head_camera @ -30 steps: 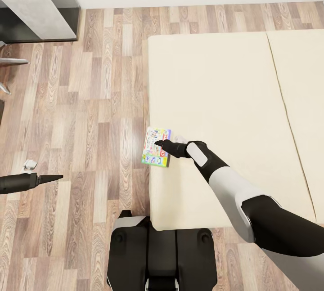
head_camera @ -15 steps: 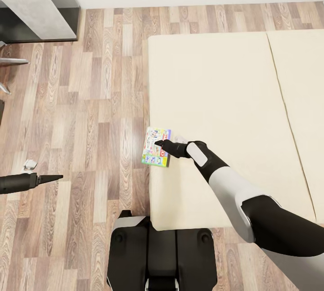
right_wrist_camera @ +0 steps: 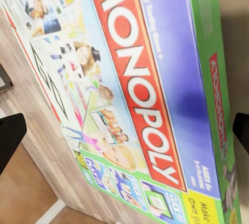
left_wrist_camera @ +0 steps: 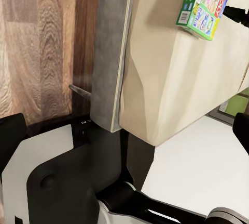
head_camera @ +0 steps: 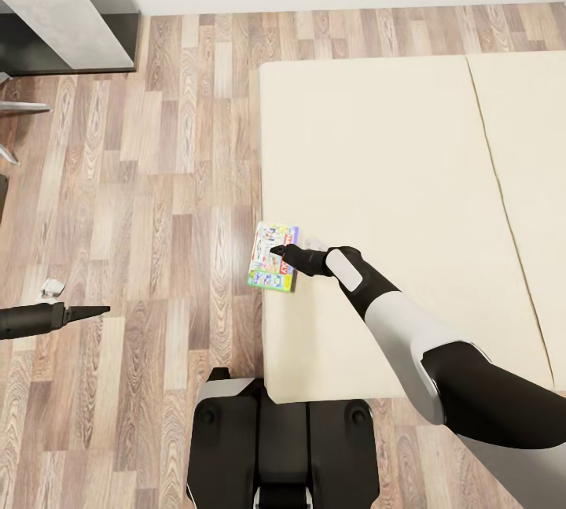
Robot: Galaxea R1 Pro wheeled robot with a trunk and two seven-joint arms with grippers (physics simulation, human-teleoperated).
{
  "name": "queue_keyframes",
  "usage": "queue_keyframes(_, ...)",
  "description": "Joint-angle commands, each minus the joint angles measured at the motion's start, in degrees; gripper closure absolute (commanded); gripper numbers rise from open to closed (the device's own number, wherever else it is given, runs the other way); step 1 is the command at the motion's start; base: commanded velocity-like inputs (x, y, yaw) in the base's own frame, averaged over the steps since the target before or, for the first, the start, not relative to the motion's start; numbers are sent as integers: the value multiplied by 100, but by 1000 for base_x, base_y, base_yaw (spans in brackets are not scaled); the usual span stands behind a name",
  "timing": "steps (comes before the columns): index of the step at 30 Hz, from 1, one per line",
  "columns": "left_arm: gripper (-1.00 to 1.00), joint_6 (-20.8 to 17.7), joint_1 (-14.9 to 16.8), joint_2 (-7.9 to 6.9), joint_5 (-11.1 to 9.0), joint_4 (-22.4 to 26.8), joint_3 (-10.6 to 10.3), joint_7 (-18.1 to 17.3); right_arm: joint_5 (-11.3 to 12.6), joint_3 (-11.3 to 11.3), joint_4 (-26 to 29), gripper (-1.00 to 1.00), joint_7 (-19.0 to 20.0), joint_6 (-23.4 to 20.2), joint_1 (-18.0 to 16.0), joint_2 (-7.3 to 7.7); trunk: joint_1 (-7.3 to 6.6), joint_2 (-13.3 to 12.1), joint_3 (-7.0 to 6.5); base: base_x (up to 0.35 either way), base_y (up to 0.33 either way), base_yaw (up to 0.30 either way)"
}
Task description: Put all the toys in the child's room - the three board games (two on the bed and one on the table), the two jigsaw puzzles on the table, and the tennis ball on the table - inside the toy box on the table in the child's room.
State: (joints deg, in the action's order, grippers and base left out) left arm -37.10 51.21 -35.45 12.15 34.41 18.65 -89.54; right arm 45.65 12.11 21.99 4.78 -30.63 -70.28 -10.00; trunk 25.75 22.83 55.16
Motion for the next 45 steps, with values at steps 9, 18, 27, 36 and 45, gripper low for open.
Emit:
queue_keyframes(9,-100,-60,3,3,51,4,25,-46,-32,5,-3,-100,23,-13,-3,0,3,9,6,0,37,0)
queue_keyframes(18,-100,-59,3,3,51,4,25,-46,-35,4,-2,-100,23,-13,-3,0,3,9,6,0,3,0)
queue_keyframes(27,-100,-60,3,3,59,4,26,-46,-48,8,2,-100,4,-13,-3,0,3,9,6,0,0,0)
queue_keyframes(36,-100,-56,3,3,59,4,33,-46,-62,11,18,-100,-280,-46,-3,0,3,9,6,0,0,0)
queue_keyframes(45,-100,-54,3,3,59,4,33,-46,-72,8,57,-100,-581,-51,-3,0,3,9,6,0,0,0)
